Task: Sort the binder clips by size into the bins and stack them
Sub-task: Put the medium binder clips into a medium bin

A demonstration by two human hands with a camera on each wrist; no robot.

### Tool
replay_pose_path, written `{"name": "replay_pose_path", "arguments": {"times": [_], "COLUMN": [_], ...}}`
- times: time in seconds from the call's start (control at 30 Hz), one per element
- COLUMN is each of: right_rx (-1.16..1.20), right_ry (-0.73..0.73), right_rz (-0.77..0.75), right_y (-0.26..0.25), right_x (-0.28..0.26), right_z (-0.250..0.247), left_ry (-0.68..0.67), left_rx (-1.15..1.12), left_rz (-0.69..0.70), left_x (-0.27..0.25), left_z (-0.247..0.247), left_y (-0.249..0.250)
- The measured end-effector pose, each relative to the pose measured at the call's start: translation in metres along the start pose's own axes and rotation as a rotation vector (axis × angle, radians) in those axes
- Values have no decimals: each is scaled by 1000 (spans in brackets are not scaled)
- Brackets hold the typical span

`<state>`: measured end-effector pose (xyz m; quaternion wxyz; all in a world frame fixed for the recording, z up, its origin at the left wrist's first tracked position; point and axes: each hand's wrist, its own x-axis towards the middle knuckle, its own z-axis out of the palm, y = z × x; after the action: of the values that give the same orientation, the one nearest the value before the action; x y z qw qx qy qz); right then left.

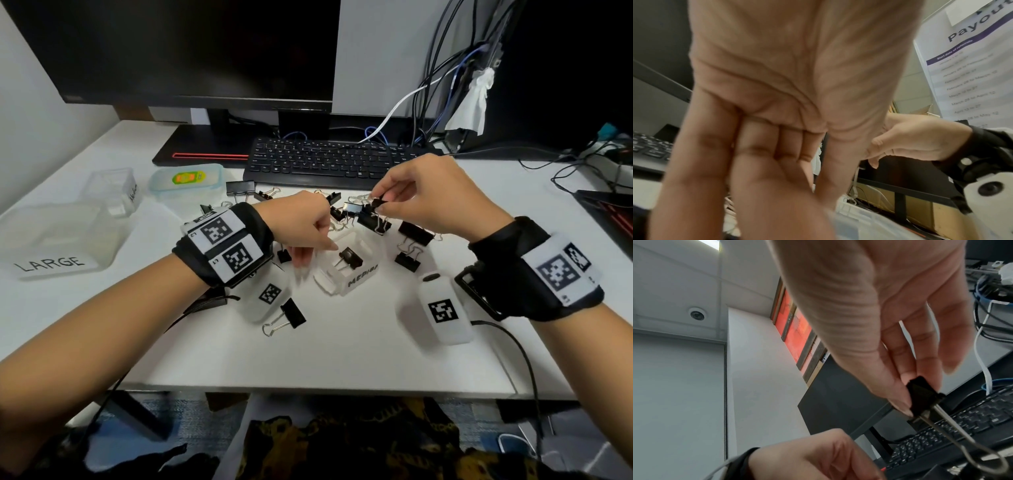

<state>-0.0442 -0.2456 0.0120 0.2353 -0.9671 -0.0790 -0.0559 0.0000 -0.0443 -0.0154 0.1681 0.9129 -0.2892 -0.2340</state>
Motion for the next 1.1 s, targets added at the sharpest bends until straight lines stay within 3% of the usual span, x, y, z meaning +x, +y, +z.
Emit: {"name": "replay_pose_path", "arguments": {"times": [0.4, 0.83, 1.1], "right_rx": [45, -35, -33], "right_ry": [-209, -186, -247], "right_rz": [-70, -113, -124], "right_y": [-13, -13, -9], "right_x": [-13, -16, -13], "right_z": [15, 28, 33], "left_ry": [-161, -200, -197], "left_rx": [-284, -304, -282], "left_rz": [-10, -45, -46], "left_x": [3, 6, 5], "left_z": [0, 1, 1], "left_y": [2, -2, 0]}}
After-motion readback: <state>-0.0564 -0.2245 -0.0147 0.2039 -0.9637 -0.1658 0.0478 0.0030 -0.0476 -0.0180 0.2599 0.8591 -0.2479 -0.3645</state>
